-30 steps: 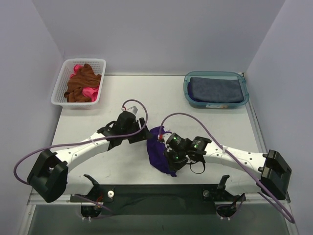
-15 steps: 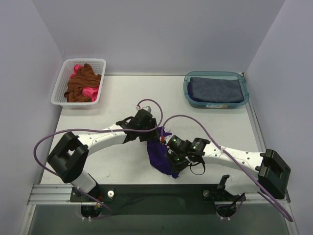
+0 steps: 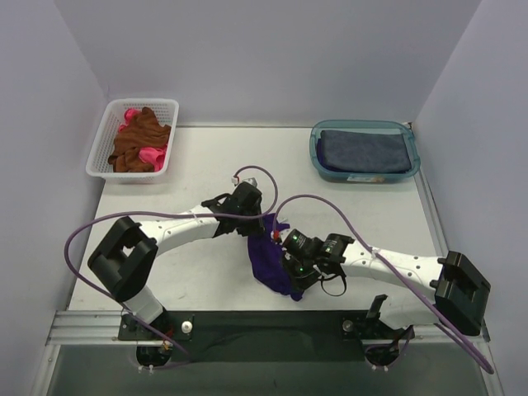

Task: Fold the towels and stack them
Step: Flatten out the crumpled towel

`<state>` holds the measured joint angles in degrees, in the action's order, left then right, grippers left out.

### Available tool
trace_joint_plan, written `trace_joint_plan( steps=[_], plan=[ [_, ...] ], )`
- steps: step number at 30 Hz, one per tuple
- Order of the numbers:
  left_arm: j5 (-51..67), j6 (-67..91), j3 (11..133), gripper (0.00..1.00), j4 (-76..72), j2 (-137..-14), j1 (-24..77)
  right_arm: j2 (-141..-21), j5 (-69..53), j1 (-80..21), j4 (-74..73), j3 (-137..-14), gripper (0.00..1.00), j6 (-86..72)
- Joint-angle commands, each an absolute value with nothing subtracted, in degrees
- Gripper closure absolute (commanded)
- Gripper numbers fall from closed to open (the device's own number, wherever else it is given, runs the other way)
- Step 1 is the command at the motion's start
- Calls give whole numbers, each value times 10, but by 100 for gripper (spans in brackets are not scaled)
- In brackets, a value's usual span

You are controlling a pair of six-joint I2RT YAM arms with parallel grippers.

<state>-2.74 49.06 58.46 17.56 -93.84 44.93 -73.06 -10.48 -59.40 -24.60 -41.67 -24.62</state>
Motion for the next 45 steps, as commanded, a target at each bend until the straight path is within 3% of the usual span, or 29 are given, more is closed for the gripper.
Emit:
trace_joint_plan(
  steps=[1,3,6,14,18,23,26,30,33,38,45],
  plan=[
    [-24,487,594,72,182,-941,453,-721,-87,-598,-258,-418,100,-248],
    [-21,487,588,88,187,-933,454,-719,-88,-598,-258,-418,100,-248],
    [-30,485,573,100,194,-906,450,-713,-84,-598,-259,-420,100,-245],
    [-27,419,625,100,244,-826,343,-685,26,-530,-308,-515,100,-160],
    [-6,369,752,100,289,-845,258,-729,68,-430,-324,-657,100,-59],
    [14,326,1080,100,377,-962,176,-846,152,-319,-327,-963,100,55],
    [23,324,1316,100,430,-1033,147,-923,196,-295,-327,-1161,100,119],
    [14,326,1455,100,433,-1049,126,-976,204,-290,-319,-1317,100,189],
    [4,316,1408,100,383,-987,124,-942,183,-290,-280,-1305,100,221],
    [5,306,1277,100,274,-837,125,-831,104,-293,-201,-1184,100,231],
    [39,301,1230,100,282,-715,126,-662,5,-301,-198,-1072,100,206]
  ],
)
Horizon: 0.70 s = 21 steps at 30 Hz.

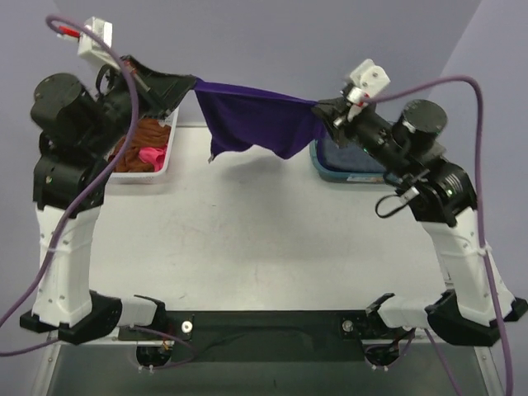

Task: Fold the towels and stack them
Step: Flatten out the crumpled towel

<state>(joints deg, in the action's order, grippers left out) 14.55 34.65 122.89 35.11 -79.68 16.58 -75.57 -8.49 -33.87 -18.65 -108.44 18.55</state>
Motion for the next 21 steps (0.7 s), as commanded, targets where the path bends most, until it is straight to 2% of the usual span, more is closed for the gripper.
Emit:
trace_joint_plan(
  steps=[1,5,11,16,21],
  plan=[
    [46,301,1215,100,280,-700,127,-645,-15,-302,-198,-1057,100,203],
    [57,300,1173,100,286,-615,125,-578,-68,-302,-220,-1053,100,191],
    [67,322,1080,100,291,-540,125,-559,-94,-302,-244,-1056,100,177],
    [33,331,992,100,294,-544,125,-612,-79,-301,-244,-1048,100,178],
    [-25,330,921,100,294,-629,124,-741,-4,-289,-244,-1048,100,211]
  ],
)
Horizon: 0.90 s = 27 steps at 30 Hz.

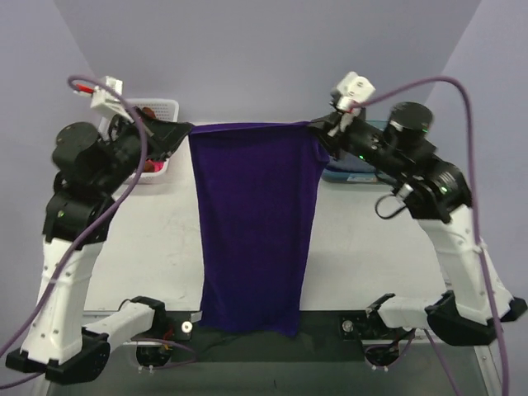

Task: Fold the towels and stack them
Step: Flatten out the crumpled towel

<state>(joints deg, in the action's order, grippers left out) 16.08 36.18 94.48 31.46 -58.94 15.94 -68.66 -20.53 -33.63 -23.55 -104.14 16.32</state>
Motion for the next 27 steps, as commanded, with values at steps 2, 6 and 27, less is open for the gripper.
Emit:
trace_joint_plan(
  steps=[2,6,27],
  plan=[
    [-61,328,903,100,282,-692,119,-813,17,-277,-243,-1064,100,224],
    [-84,348,890,100,239,-804,89,-937,39,-265,-216,-1099,99,252],
    [4,342,977,11,119,-1107,46,-1217,216,-255,-39,-1172,24,231]
  ],
)
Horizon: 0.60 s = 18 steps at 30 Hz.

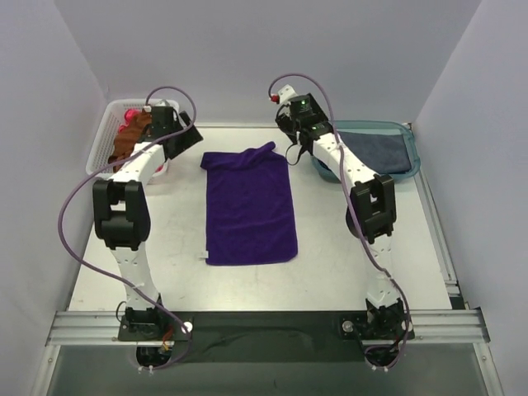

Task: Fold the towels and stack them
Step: Flatten out the crumpled towel

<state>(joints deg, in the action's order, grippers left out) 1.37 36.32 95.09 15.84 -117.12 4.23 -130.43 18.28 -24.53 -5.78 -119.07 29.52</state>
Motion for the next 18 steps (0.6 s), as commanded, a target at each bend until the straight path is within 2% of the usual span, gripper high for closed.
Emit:
trace_joint_plan(
  steps=[1,6,7,12,15,18],
  plan=[
    [4,341,970,11,128,-1093,46,-1197,199,-257,-69,-1139,24,213],
    [6,340,864,15,177,-963,69,-1050,73,-275,-148,-988,29,82],
    [5,338,843,15,198,-922,77,-1028,42,-280,-162,-961,35,32],
    [4,342,660,25,237,-805,165,-912,-44,-324,-180,-767,49,-88],
    [-13,355,571,33,257,-757,209,-876,-56,-352,-180,-684,58,-124],
    [-10,373,517,45,268,-740,250,-867,-78,-379,-179,-641,69,-161]
  ],
)
